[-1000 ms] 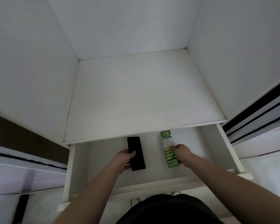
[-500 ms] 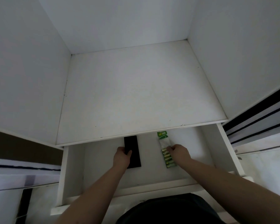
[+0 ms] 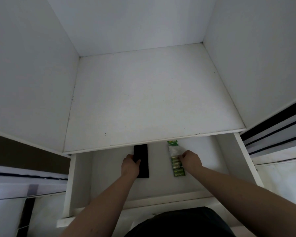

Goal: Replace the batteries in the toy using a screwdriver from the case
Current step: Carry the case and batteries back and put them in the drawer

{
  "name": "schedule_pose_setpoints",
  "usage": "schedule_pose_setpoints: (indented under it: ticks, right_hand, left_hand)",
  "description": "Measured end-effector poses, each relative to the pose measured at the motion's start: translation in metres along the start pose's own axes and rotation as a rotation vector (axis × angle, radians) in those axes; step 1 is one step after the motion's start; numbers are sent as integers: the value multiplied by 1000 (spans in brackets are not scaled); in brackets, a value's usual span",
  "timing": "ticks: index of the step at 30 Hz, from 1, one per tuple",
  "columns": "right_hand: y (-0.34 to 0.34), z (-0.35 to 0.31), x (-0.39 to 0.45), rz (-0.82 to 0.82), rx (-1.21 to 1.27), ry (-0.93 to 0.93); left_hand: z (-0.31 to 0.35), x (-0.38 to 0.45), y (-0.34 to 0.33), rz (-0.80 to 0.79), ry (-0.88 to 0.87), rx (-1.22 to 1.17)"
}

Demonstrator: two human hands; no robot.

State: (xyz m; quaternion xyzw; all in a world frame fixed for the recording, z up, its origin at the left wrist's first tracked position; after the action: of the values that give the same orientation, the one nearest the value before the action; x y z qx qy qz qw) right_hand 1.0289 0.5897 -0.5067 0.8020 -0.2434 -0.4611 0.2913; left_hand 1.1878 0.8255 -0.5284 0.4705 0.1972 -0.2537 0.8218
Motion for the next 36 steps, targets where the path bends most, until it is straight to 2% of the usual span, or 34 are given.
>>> schedule_pose_setpoints:
  ticks: [5,13,16,18,23,27,30,33,36]
  right_hand:
    - [3,2,-1,8,6,7]
    - [27,8,-11,73,-44,119]
    - [40,8,-21,97,4,182]
    - [47,4,-33,80,42,230]
    - [60,-13,-82,-13,94,406]
    - [48,-18,-130,-198,-22,620]
    - [31,-10,-153,-292,-168,744]
    - [20,-1,-161,-243,-238,850]
    - [15,0,-160,-66,-293,985]
  left_hand:
    - [-6,-1,-4,22,1,-20]
    - [-17,-2,-8,25,13,-85]
    - [-12,-6,2,57,-43,-40]
    - [4,-19,13,43,-131,-23]
    - [44,-94,39,-146,-437,27]
    - [37,-153,57,-135,-695,254]
    - [14,-174,51,-58,-868,497]
    - [-1,-184,33,-6,-1078,686]
    - [2,-182,29,54,-1139,724]
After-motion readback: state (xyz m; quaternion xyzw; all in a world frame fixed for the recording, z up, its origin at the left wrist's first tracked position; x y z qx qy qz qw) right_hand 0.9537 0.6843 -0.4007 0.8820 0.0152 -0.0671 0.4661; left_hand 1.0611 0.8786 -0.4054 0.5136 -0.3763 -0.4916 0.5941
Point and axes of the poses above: each hand's wrist, its own x-axis towards the middle knuckle, its own y-axis out of the back of the hand, z = x × y, the point moved 7 cm from there along x, towards the middle knuckle, and after that the axes turned 4 degrees about x, right-handed, at the moved point
